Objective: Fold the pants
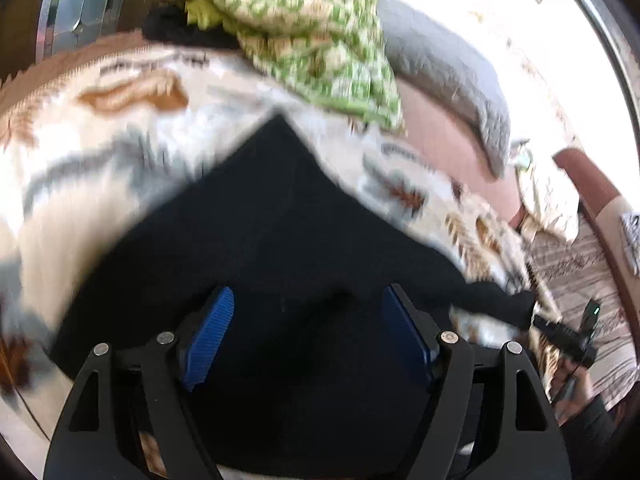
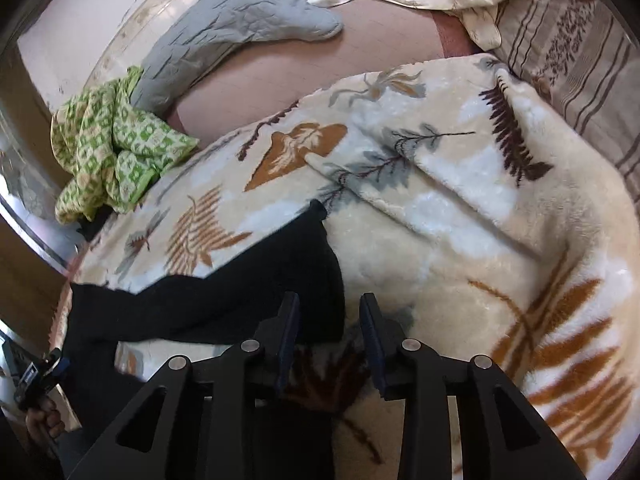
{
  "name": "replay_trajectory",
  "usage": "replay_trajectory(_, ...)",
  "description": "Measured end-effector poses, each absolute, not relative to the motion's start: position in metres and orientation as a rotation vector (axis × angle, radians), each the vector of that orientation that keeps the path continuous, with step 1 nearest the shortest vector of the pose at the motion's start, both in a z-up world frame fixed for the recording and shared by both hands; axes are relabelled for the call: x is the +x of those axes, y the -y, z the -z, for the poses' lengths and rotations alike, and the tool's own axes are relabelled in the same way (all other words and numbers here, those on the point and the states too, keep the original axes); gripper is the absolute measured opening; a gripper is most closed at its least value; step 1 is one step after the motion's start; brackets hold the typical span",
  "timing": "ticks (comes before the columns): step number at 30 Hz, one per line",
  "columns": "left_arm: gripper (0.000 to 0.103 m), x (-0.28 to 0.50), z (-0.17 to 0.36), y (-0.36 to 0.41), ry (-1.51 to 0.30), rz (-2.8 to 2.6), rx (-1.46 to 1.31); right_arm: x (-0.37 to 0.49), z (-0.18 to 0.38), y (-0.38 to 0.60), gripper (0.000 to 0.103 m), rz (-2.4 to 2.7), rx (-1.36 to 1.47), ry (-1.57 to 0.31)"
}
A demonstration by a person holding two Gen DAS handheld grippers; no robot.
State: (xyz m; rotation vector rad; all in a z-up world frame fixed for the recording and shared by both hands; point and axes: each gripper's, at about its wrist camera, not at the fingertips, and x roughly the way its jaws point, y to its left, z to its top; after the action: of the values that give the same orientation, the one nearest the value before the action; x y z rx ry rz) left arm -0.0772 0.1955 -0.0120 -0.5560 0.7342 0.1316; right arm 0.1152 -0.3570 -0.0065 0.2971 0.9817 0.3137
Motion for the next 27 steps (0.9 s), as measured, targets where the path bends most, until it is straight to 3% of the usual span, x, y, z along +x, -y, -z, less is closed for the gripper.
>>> replay_trajectory(2,0.077,-0.070,-0.008,-0.212,-0.680,-0.168,-0.522,0.119,0.005,0.353,0.035,-0.331,0.300,-0.963)
replay_trajectory(5,0.077,-0.040,-0.031,-0.243,-0.659,-0.163,-0.454,0.122,0.004,0.347,0.049,-0.344,0.289,-0.947)
replay_trajectory(11,0.077,0.038,-0.007,-0.248,-0.852,0.021,-0.035,0.114,0.017,0.366,0.049,-0.346,0.337,-0.880)
replay_trajectory(19,0.073,0.072,0.018,-0.233,-0.947,0.139,-0.058,0.115,0.038,0.392,0.048,-0.335,0.503,-0.870)
replay_trajectory(21,0.050,0.073,0.018,-0.234,-0.949,0.111,-0.069,0.115,0.039,0.393,0.048,-0.339,0.513,-0.867)
replay_trajectory(23,0.035,0.074,0.019,-0.242,-0.963,0.074,-0.103,0.114,0.040,0.396,0.048,-0.343,0.524,-0.863)
replay_trajectory(27,0.014,0.065,0.010,-0.248,-0.924,0.075,-0.144,0.115,0.041,0.396,0.048,-0.343,0.525,-0.863)
